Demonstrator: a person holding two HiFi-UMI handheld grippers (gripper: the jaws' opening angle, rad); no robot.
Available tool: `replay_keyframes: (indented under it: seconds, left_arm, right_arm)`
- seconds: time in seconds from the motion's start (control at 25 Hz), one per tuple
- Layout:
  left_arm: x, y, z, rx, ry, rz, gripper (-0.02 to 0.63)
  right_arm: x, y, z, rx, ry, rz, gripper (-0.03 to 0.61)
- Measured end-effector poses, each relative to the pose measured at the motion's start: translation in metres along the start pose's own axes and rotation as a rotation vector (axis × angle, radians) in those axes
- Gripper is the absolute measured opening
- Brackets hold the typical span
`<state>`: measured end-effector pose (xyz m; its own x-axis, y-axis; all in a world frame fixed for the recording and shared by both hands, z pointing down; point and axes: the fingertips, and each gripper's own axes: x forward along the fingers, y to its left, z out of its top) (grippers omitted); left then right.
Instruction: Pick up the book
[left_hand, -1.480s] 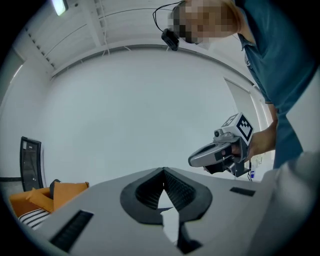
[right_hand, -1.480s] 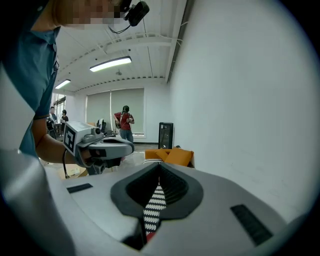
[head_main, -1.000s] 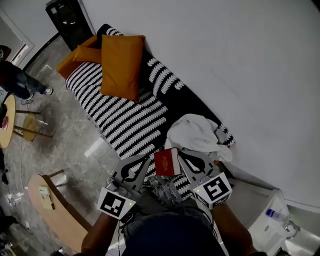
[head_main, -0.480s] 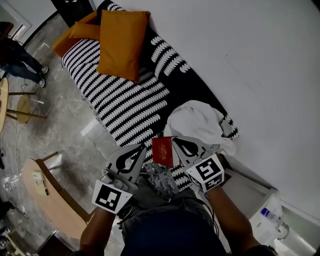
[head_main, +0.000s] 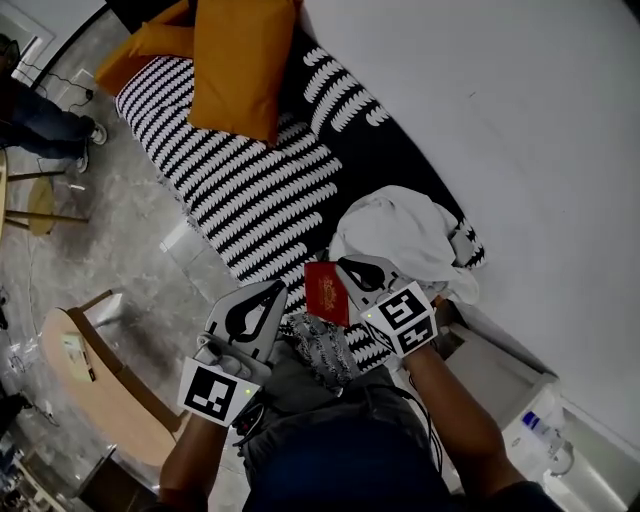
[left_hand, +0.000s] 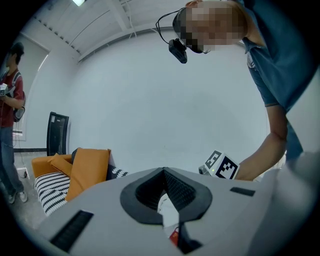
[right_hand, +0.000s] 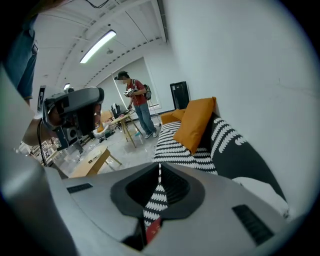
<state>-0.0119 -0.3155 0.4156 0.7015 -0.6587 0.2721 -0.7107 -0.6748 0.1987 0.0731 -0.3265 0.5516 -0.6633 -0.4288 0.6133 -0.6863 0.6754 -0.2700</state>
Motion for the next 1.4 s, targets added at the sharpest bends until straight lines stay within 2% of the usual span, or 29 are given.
replay_keyframes:
  seconds: [0.72,0.96,1.12,1.24,1.4]
  left_arm:
    - [0.002,0.026,-0.040,-0.084,0.040,0.042,0.005]
    - [0.004,0.030,-0.053,-0.111,0.046,0.044,0.005]
    - [0.007,0.031,-0.052,-0.113,-0.002,0.040,0.005]
    - [0.006,0.032,-0.063,-0.126,0.042,0.040,0.005]
    - [0.008,0.033,-0.060,-0.119,-0.003,0.040,0.005]
  right_arm:
    - [0.080,-0.022,-0.091,0.115,0.203,0.053,0.018]
    - [0.098,-0.032,-0.119,0.153,0.264,0.046,0.047]
    - [0.105,-0.038,-0.136,0.178,0.293,0.037,0.071]
    - [0.109,-0.042,-0.147,0.197,0.309,0.028,0.077]
    - [0.112,-0.047,-0.163,0.225,0.336,0.018,0.092]
